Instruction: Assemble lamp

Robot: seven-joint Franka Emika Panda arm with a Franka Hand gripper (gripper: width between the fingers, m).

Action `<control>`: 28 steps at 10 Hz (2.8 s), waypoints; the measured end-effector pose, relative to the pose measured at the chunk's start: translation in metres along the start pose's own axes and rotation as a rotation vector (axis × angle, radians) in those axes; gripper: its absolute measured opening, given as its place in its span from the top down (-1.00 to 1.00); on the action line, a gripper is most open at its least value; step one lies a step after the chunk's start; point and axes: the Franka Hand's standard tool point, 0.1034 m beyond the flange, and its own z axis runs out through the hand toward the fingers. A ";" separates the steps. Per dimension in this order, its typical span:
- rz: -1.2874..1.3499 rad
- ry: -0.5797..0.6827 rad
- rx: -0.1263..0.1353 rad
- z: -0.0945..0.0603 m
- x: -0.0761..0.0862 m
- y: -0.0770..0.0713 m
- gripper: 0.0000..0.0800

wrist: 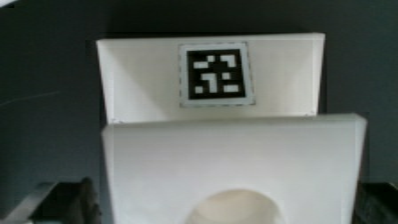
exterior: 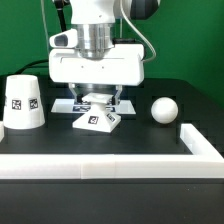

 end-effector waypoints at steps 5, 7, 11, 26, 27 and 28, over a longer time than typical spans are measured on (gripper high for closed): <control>-0.004 0.003 0.001 -0.001 0.002 -0.001 -0.33; -0.005 0.003 0.001 -0.001 0.002 -0.001 -0.33; -0.100 0.019 0.013 -0.002 0.014 -0.023 -0.34; -0.224 0.109 0.083 0.006 0.081 -0.131 -0.34; -0.241 0.112 0.082 0.006 0.082 -0.131 -0.34; -0.287 0.134 0.084 0.006 0.086 -0.136 -0.34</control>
Offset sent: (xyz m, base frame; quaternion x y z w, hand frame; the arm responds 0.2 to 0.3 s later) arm 0.0000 0.0000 0.0000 0.0000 0.0000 0.0000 1.0000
